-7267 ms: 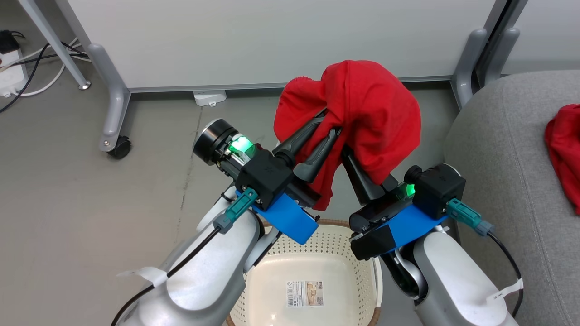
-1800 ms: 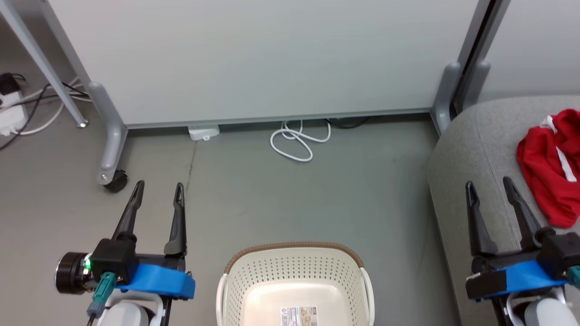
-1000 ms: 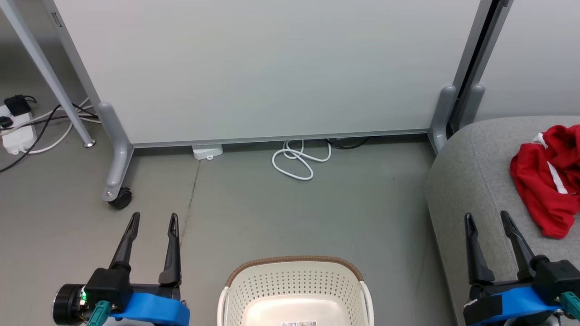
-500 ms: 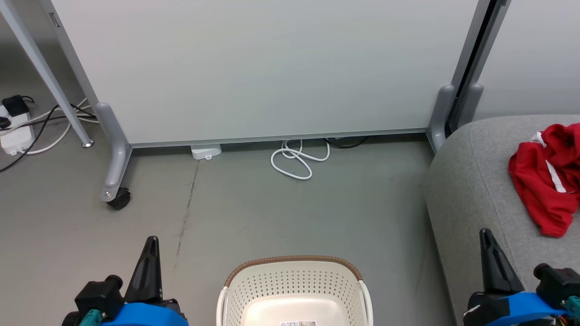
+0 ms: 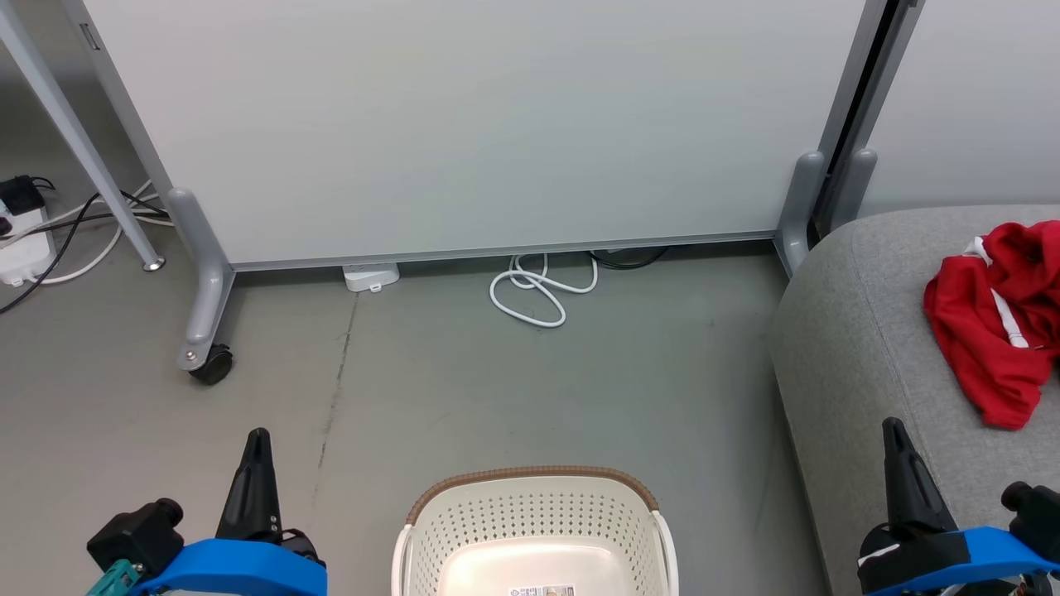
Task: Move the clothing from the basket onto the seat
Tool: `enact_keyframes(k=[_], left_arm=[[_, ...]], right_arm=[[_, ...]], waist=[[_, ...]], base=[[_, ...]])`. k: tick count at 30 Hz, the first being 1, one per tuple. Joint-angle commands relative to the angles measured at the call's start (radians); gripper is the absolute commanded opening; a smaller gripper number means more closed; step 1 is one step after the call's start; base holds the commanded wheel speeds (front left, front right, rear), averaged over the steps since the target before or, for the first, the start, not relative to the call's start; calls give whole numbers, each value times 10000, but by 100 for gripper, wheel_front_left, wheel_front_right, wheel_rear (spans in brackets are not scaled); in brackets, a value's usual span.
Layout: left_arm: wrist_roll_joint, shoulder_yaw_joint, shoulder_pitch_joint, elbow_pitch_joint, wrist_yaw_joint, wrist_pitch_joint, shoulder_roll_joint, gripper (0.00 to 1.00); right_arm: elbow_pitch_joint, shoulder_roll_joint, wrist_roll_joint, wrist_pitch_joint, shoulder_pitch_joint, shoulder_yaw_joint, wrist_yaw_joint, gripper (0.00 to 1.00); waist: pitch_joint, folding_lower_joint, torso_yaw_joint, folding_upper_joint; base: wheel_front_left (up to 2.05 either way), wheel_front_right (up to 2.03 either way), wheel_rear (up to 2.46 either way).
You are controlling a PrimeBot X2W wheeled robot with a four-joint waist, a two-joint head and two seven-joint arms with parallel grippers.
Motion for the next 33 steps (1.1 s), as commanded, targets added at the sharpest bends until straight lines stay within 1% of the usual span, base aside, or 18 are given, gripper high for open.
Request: enact_keyframes(k=[1,11,12,33], left_arm=[[-515,140,-356,-166,-47,107,26,0],[-2038,342,-477,-163,-114,485,-40,0],[-2038,342,-477,-163,-114,485,-40,0],[-4755,711,-692,-153,-223,1169,-153,0]], right_arm=[[-154,-39,553,129,-331,-11,1,0],[-124,-38,2130,509,-449,-16,1,0],[-124,-38,2130,509,-449,-16,1,0],[-59,-36,4935,1194,-650,-36,2,0]], waist=[[4,0,-13,0],[22,0,-76,0],[22,0,-76,0],[59,0,-209,0]], base=[[0,0,0],[0,0,0],[0,0,0],[0,0,0]])
